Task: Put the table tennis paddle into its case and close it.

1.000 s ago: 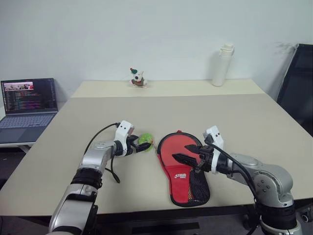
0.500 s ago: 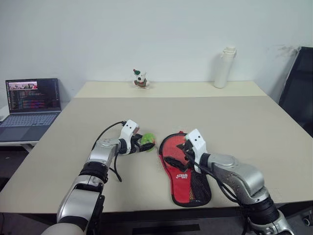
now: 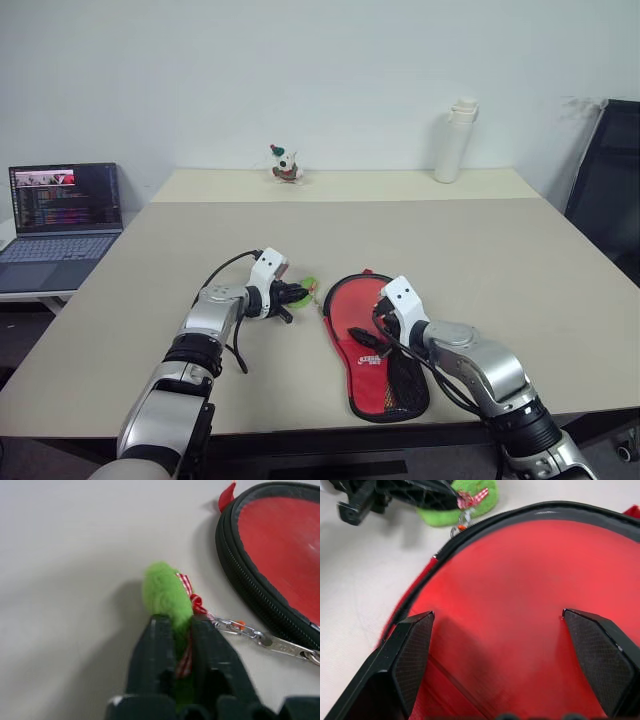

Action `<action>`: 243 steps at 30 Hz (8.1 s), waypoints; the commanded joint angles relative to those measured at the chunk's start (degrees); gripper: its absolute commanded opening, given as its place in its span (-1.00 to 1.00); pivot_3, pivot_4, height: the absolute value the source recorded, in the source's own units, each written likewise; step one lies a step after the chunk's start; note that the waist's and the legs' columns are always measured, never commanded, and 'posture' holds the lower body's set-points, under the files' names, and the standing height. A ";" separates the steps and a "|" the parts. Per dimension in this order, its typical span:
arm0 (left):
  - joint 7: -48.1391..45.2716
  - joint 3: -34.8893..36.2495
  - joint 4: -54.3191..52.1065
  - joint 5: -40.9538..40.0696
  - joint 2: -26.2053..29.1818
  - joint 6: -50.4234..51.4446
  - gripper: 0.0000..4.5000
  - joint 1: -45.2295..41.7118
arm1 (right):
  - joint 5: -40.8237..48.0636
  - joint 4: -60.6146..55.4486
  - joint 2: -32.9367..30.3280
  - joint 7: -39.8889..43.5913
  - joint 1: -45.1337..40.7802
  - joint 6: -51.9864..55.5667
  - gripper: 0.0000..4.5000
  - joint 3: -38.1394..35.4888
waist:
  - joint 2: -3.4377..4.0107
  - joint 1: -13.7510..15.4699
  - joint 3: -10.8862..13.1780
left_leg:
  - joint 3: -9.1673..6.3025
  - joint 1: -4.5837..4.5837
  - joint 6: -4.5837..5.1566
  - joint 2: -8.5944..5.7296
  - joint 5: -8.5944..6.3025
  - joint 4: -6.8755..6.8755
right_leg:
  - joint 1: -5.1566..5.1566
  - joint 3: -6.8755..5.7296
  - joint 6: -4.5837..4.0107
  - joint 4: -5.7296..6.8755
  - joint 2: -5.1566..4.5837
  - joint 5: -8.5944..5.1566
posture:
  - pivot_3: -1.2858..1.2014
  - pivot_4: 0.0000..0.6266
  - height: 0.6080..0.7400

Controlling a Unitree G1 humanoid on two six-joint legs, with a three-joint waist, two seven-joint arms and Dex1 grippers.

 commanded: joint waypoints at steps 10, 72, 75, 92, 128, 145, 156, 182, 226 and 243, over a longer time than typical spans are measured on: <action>7.19 -0.96 15.68 5.92 -1.92 -7.32 -1.00 -10.68 | -4.53 0.76 -0.21 1.69 1.92 -0.58 1.00 3.40 | -0.11 0.22 -0.10 | 0.02 0.07 0.09 -0.06 0.06 0.02 | 0.08 -0.05 0.00 0.04 -0.01 0.00 | 0.03 -0.52 1.00; 32.26 -24.58 32.24 44.98 -26.06 -42.95 -0.09 -32.11 | -4.02 -16.03 2.69 -3.87 21.58 11.33 1.00 8.25 | -0.41 0.67 -0.35 | 0.03 -0.38 0.11 -0.07 -0.05 -0.15 | 0.06 -0.37 0.06 -0.75 -0.01 0.01 | 0.03 -0.52 1.00; 32.38 -23.48 32.12 43.91 -25.98 -42.97 0.39 -31.99 | -4.01 -15.45 2.36 -3.54 20.97 10.95 1.00 7.94 | -0.37 0.38 -0.47 | 0.06 -0.33 0.12 -0.07 -0.05 -0.15 | 0.07 -0.33 0.07 -0.69 0.01 0.02 | 0.03 -0.52 1.00; 16.28 -3.25 27.59 21.48 -18.28 -46.32 0.99 -24.01 | 11.49 -29.77 -1.59 2.86 17.72 19.74 1.00 -15.07 | -0.36 1.34 -0.49 | 0.06 -0.49 0.12 -0.08 -0.04 -0.07 | 0.03 -0.29 0.07 -0.79 -0.09 0.18 | 0.03 -0.52 1.00; -13.79 -8.46 -5.78 9.75 -12.86 -32.19 0.99 6.33 | -7.49 78.21 2.29 -6.88 -39.10 -37.92 1.00 -20.29 | 0.12 -0.11 -0.18 | 0.25 -0.45 0.18 0.02 -0.01 -0.16 | -0.10 0.01 -0.15 -0.68 -0.05 0.43 | 0.03 -0.52 1.00; -11.14 -10.29 -6.78 11.05 -11.06 -29.80 1.00 6.66 | -10.42 82.17 5.90 -8.94 -38.90 -38.85 -0.62 -21.87 | 0.20 -0.22 -0.23 | 0.17 -0.32 0.18 0.04 -0.01 -0.16 | -0.06 0.05 -0.16 -0.57 -0.05 0.43 | 0.03 -0.52 1.00; -6.70 -11.98 6.75 12.70 -15.71 -34.40 1.00 0.23 | -10.09 79.87 4.30 -8.35 -38.54 -38.83 -0.97 -23.12 | 0.22 -0.03 -0.26 | 0.22 -0.19 0.34 -0.06 0.09 -0.05 | 0.09 0.09 -0.09 -0.57 -0.08 0.54 | 0.03 -0.52 1.00; -4.65 -13.77 16.70 14.50 -17.91 -37.58 1.00 -2.03 | 13.49 -27.91 -19.57 7.30 24.84 23.64 -0.97 -34.71 | 0.82 2.00 -0.80 | 0.03 -0.02 0.34 -0.07 0.08 -0.06 | 0.59 -0.22 0.24 -0.97 -0.06 0.33 | 0.03 -0.52 1.00; -7.57 -9.72 9.04 10.47 -16.14 -37.28 1.00 -0.67 | 38.11 -21.93 -29.60 12.77 20.35 10.25 0.16 -37.75 | 0.11 1.16 -0.90 | -0.12 0.28 0.32 -0.05 0.06 -0.18 | 0.88 -0.24 -0.02 -1.46 -0.23 0.13 | 0.03 -0.52 1.00; -7.94 3.90 -39.79 -6.32 1.96 -6.66 1.00 15.40 | 9.22 28.52 -24.70 37.03 -7.55 -26.85 0.16 -16.81 | 0.31 0.34 0.25 | 0.07 -0.64 0.89 -0.06 -0.30 -0.21 | -0.19 -0.01 0.01 -1.01 -0.12 0.19 | 0.03 -0.52 1.00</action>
